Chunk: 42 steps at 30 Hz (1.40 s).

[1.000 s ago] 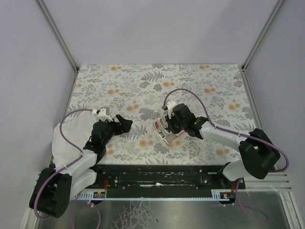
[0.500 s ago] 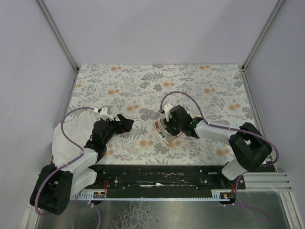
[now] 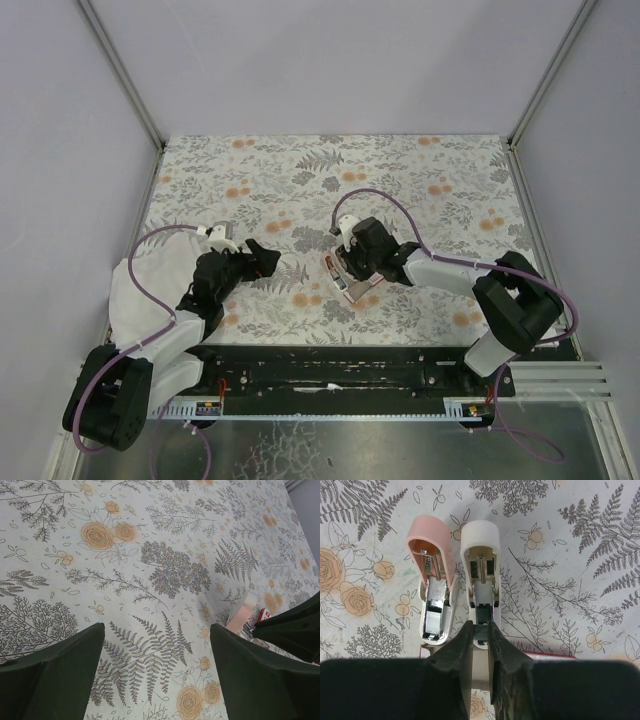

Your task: Load the staples into the stapler

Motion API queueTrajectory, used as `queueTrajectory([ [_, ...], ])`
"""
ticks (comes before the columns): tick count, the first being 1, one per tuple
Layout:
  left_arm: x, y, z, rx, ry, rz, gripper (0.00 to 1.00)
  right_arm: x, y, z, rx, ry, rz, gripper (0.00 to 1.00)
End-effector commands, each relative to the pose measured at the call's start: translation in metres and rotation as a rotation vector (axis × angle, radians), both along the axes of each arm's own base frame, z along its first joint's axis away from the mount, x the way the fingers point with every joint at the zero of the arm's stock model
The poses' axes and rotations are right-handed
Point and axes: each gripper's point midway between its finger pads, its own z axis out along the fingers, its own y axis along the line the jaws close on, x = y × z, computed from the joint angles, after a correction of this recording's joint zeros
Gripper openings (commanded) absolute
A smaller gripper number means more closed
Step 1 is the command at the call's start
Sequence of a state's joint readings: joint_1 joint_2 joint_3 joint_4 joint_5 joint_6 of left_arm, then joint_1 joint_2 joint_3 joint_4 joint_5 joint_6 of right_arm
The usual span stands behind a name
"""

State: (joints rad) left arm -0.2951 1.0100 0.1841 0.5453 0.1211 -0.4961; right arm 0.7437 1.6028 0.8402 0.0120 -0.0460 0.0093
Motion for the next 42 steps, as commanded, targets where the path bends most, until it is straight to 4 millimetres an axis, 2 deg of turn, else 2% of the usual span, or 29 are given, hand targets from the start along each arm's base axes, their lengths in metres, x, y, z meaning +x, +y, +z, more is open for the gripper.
queueTrajectory([
  [1,0.009,-0.005,0.024,-0.005,-0.092,-0.019,0.84,0.020,0.013,0.022,0.035,-0.071,0.009,0.19],
  [20,0.009,-0.006,0.023,-0.005,-0.089,-0.024,0.84,0.022,0.009,0.008,0.008,-0.043,0.006,0.17],
  [27,0.009,-0.007,0.023,-0.004,-0.090,-0.025,0.84,0.022,0.009,0.013,0.013,-0.050,0.006,0.17],
  [35,0.009,-0.007,0.023,-0.004,-0.091,-0.027,0.84,0.023,0.006,0.030,0.029,-0.081,0.003,0.17],
  [42,0.008,-0.007,0.023,-0.004,-0.090,-0.027,0.84,0.023,0.005,0.024,0.026,-0.066,0.007,0.16],
])
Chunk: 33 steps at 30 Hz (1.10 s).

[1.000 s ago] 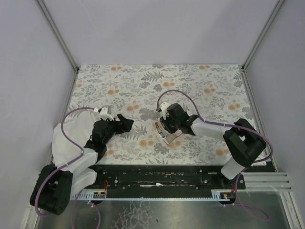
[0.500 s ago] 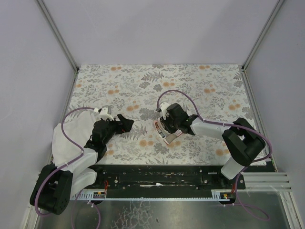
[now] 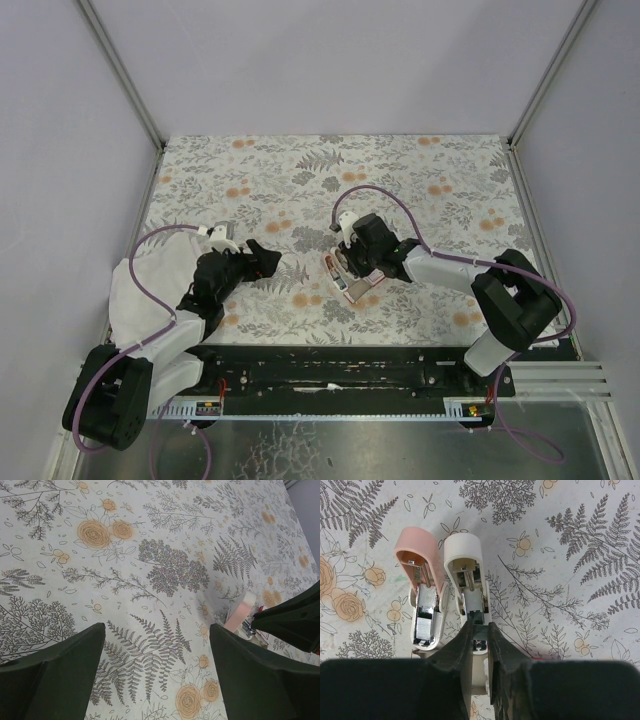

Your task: Load the staples into the stapler

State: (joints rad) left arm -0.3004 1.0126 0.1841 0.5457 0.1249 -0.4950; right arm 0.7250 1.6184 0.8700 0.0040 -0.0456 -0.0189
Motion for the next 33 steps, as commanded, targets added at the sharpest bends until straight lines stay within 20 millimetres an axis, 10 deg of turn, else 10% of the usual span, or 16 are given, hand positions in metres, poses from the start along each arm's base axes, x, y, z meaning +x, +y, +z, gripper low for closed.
queueTrajectory([
  [1,0.009,-0.005,0.024,-0.006,-0.093,-0.019,0.83,0.012,0.006,0.019,0.036,-0.045,0.006,0.16],
  [33,0.009,-0.004,0.024,-0.004,-0.095,-0.017,0.83,0.009,0.007,0.002,0.006,0.002,0.021,0.15],
])
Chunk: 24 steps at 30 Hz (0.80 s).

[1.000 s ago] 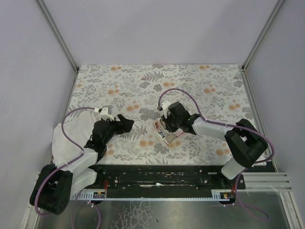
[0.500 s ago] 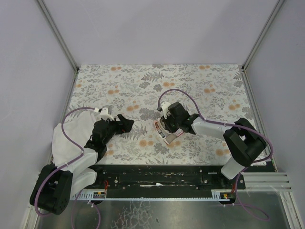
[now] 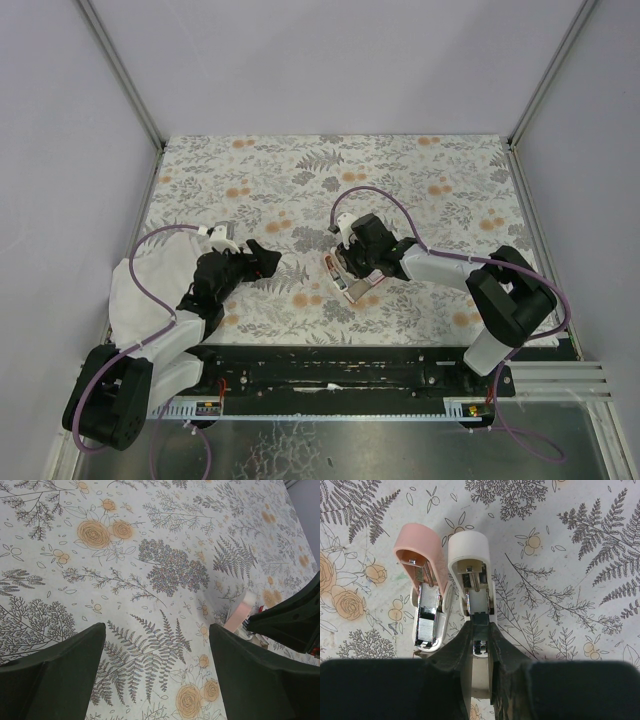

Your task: Load the staples into the stapler

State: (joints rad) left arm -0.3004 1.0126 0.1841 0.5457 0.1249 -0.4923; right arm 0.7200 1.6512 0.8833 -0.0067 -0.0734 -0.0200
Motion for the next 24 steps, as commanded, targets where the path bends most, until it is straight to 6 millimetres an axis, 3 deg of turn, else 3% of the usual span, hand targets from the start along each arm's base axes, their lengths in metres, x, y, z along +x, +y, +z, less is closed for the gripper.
queueTrajectory([
  [1,0.009,-0.004,0.024,-0.007,-0.094,-0.017,0.82,0.012,0.005,0.010,0.008,-0.033,0.006,0.15],
  [9,0.009,-0.005,0.024,-0.007,-0.093,-0.018,0.82,0.011,0.001,0.008,-0.006,-0.031,-0.006,0.18],
  [24,0.009,-0.005,0.025,-0.009,-0.098,-0.021,0.82,0.014,0.004,0.020,0.017,-0.053,-0.013,0.35],
])
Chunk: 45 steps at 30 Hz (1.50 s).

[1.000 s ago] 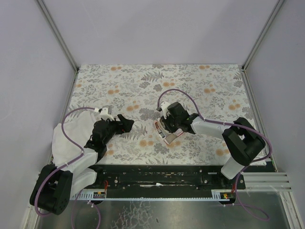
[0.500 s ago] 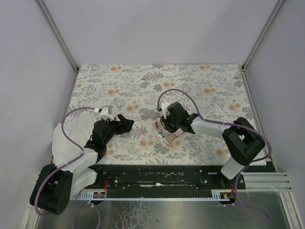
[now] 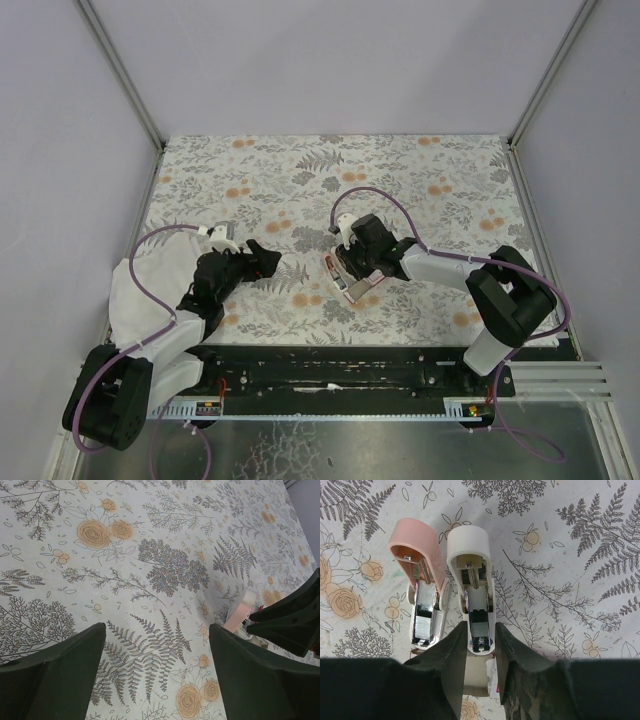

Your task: Load the staples into the stapler

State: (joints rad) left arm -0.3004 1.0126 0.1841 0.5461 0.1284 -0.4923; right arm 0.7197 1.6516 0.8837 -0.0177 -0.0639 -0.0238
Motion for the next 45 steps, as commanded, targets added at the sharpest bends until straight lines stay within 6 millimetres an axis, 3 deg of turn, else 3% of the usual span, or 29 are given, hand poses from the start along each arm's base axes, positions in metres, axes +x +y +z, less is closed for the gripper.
queueTrajectory([
  [1,0.009,-0.005,0.024,-0.008,-0.094,-0.018,0.82,0.015,0.007,0.023,0.036,-0.056,-0.009,0.36],
  [6,0.009,-0.005,0.025,-0.010,-0.097,-0.019,0.82,0.015,0.007,0.033,0.059,-0.070,-0.023,0.40],
  [11,0.006,-0.015,0.030,-0.017,-0.124,-0.069,0.82,0.014,0.003,0.061,0.128,-0.101,-0.080,0.43],
  [15,0.001,-0.050,0.035,-0.018,-0.125,-0.204,0.82,0.010,-0.009,0.081,0.212,-0.109,-0.186,0.53],
  [19,-0.012,-0.103,0.044,-0.028,-0.138,-0.399,0.83,-0.004,-0.022,0.084,0.280,-0.056,-0.318,0.57],
  [22,-0.016,-0.135,0.040,-0.035,-0.115,-0.537,0.83,-0.021,-0.021,0.084,0.385,0.023,-0.385,0.58],
  [24,-0.009,-0.146,0.033,-0.032,-0.087,-0.565,0.83,-0.033,-0.014,0.083,0.467,0.083,-0.393,0.58],
  [28,0.006,-0.155,0.019,-0.023,-0.043,-0.556,0.83,-0.059,0.009,0.078,0.633,0.237,-0.359,0.54],
  [33,0.018,-0.155,0.016,-0.007,-0.043,-0.519,0.83,-0.076,0.021,0.061,0.651,0.314,-0.338,0.50],
  [38,0.027,-0.152,0.012,0.016,-0.041,-0.481,0.83,-0.072,0.032,0.053,0.625,0.312,-0.317,0.45],
  [45,0.025,-0.163,0.006,-0.011,-0.027,-0.541,0.83,-0.058,0.037,0.038,0.584,0.285,-0.348,0.41],
])
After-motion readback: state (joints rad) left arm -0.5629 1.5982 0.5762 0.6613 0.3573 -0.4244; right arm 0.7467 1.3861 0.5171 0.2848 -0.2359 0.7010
